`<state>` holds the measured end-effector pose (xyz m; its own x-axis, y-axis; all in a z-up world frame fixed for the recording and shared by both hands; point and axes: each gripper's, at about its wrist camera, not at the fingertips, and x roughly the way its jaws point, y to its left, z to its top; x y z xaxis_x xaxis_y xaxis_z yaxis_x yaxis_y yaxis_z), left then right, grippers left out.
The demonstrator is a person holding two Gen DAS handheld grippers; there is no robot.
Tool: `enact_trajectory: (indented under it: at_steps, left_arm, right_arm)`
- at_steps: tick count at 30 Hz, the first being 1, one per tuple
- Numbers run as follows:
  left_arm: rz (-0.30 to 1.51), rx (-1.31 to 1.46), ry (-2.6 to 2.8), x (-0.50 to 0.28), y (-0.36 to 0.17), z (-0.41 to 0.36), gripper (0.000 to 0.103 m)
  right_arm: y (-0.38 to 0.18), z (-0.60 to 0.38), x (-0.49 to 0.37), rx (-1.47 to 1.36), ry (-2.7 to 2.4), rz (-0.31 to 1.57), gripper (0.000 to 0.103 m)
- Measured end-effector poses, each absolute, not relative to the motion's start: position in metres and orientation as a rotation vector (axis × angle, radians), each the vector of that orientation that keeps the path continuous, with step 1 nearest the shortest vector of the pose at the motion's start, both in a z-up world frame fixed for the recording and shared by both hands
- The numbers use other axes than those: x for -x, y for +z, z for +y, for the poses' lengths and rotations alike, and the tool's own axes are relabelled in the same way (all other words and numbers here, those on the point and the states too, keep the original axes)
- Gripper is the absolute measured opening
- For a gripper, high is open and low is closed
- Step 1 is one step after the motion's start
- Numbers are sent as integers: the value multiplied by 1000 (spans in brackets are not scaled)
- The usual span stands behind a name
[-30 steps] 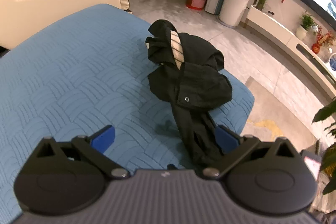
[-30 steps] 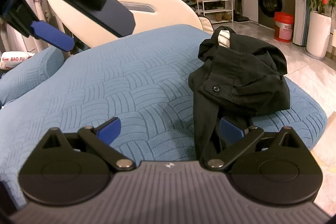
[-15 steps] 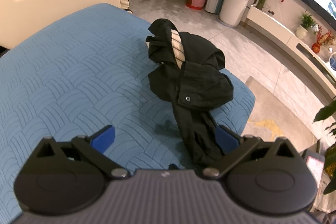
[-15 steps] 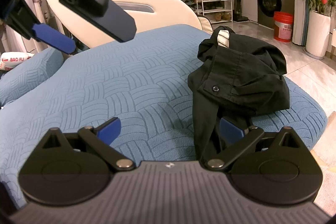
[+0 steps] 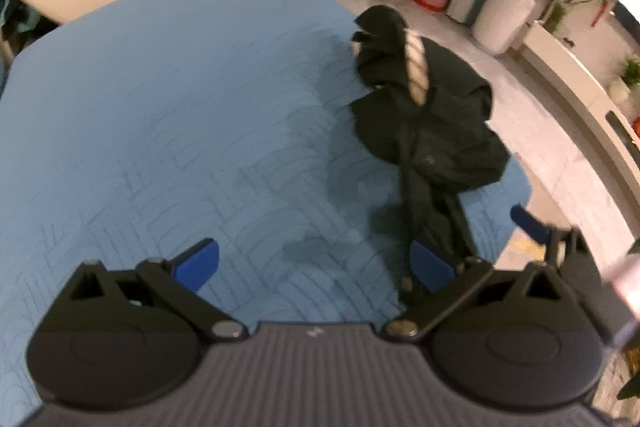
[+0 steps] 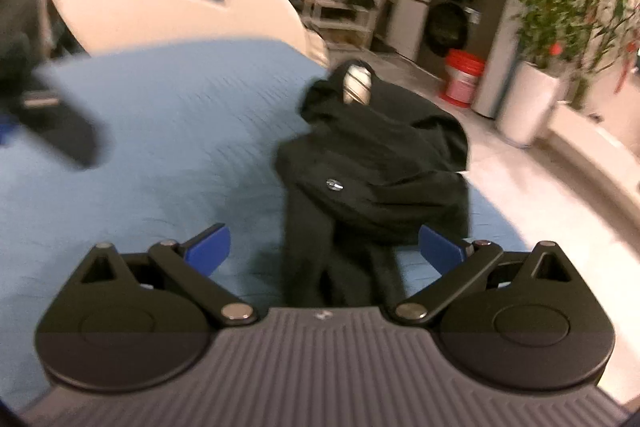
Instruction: Fold clothes
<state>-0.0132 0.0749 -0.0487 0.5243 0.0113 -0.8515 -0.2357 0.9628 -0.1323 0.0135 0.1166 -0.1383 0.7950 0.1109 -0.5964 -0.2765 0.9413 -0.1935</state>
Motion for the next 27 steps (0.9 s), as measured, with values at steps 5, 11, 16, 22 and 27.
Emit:
enact_trajectory:
  at_steps: [5, 11, 16, 22, 27]
  left_arm:
    - [979, 259, 204, 26, -45, 100, 103]
    - [987, 242, 230, 61, -60, 125, 103]
    - [992, 318, 260, 93, -86, 150, 103]
    - [980, 457, 234, 105, -110, 164, 103]
    - [898, 474, 178, 111, -118, 166, 103]
  right_arm:
    - [-168, 156, -66, 416, 202, 790, 102]
    - [-190, 151, -104, 331, 138, 922, 17]
    - [-172, 106, -107, -50, 261, 929, 9]
    - [-124, 123, -20, -157, 798, 757, 10]
    - [-121, 122, 14, -413, 1012, 884, 12]
